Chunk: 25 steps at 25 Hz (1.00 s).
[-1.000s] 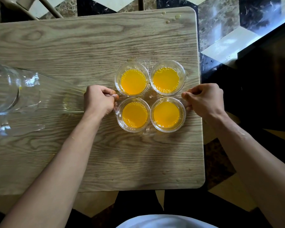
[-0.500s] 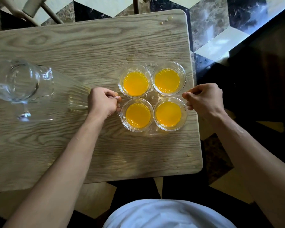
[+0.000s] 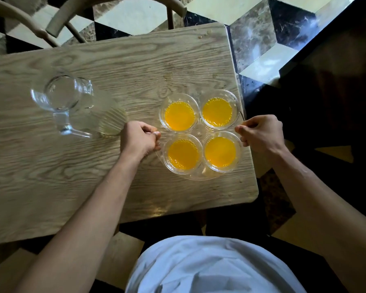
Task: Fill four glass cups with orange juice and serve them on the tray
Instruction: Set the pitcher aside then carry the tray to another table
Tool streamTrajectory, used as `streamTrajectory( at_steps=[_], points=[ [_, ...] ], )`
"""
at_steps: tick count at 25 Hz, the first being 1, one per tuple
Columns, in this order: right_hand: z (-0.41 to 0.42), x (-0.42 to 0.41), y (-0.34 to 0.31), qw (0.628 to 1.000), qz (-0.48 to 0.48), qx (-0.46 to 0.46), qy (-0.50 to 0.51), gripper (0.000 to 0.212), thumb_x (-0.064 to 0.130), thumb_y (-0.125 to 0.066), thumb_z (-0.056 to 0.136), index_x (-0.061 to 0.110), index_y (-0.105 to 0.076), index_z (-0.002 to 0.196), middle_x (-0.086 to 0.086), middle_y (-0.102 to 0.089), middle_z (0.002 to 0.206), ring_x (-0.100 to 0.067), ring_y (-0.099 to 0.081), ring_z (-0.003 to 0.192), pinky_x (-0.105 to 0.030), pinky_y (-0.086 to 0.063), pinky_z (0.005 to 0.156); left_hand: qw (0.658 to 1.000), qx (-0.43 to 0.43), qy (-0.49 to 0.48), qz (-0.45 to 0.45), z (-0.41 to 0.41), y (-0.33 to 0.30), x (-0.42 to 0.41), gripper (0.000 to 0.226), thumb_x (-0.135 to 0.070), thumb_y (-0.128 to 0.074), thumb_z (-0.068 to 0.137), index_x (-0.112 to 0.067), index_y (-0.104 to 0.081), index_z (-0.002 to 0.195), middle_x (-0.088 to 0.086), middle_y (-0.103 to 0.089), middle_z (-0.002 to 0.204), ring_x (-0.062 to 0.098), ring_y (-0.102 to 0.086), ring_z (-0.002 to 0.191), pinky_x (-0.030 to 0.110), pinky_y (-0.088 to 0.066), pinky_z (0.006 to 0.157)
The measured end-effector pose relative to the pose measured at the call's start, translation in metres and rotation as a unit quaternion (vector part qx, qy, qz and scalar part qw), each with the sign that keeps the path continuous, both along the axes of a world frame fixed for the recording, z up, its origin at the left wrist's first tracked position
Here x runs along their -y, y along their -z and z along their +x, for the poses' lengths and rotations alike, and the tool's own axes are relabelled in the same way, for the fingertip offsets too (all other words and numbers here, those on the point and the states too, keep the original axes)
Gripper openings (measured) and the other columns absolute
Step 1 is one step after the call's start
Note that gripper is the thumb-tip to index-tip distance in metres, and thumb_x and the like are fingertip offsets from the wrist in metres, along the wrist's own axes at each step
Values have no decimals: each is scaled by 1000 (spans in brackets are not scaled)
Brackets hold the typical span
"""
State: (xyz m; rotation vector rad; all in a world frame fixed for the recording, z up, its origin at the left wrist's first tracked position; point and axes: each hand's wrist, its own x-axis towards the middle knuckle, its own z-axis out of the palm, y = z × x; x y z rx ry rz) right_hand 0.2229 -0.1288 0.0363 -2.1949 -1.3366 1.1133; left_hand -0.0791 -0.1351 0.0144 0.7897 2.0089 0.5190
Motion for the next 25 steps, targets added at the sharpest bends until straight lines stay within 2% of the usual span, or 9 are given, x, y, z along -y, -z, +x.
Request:
streamTrajectory(
  at_steps=[3,6,11,18,21,23,25],
  points=[
    [-2,18,-5,1000,-3,-4,4,17,23,-82,88,6,-79,91,-6,-75,71,-11,-71,56,-20,-59,51,1000,25,-5,2,-3,-3,19,20,3,-76,92,-9,-71,77,5,-72,68,8,-64,45,30,-64,53],
    [-4,33,-8,1000,-8,0,0,18,22,-82,88,5,-79,90,-7,-75,71,-11,-70,55,-17,-56,49,1000,25,-12,-1,-6,-2,38,19,3,-76,91,-9,-73,76,9,-76,72,13,-67,49,39,-66,63],
    [-6,54,-10,1000,-15,1,-27,16,22,-82,88,6,-79,90,-6,-75,71,-12,-72,56,-19,-57,50,1000,8,-25,-13,-7,-11,72,14,2,-77,90,-6,-76,79,10,-78,79,8,-67,48,32,-63,58],
    [-1,71,-15,996,-27,-19,-84,13,20,-85,85,10,-77,80,-8,-75,67,-19,-73,57,-41,-67,63,994,3,-108,-24,0,-15,134,33,8,-72,88,-15,-74,66,5,-77,73,19,-71,56,47,-68,70],
    [-2,73,-23,991,-27,-31,-124,14,19,-85,85,10,-76,79,-10,-75,69,-17,-71,54,-38,-66,60,989,-10,-147,-29,6,-21,171,37,8,-69,82,-18,-77,57,7,-80,76,28,-78,69,50,-68,75],
    [-6,77,-29,985,-29,-21,-168,14,19,-85,85,10,-76,81,-9,-75,71,-14,-68,52,-30,-64,55,984,-24,-177,-28,11,-25,195,35,9,-68,82,-17,-76,59,7,-81,79,29,-80,78,50,-68,77],
    [-12,80,-32,980,-32,-7,-197,14,21,-84,86,11,-77,80,-9,-76,70,-13,-69,52,-32,-65,57,977,-29,-207,-31,16,-31,214,38,12,-64,85,-16,-74,63,7,-80,79,27,-80,78,48,-68,77]
  ],
)
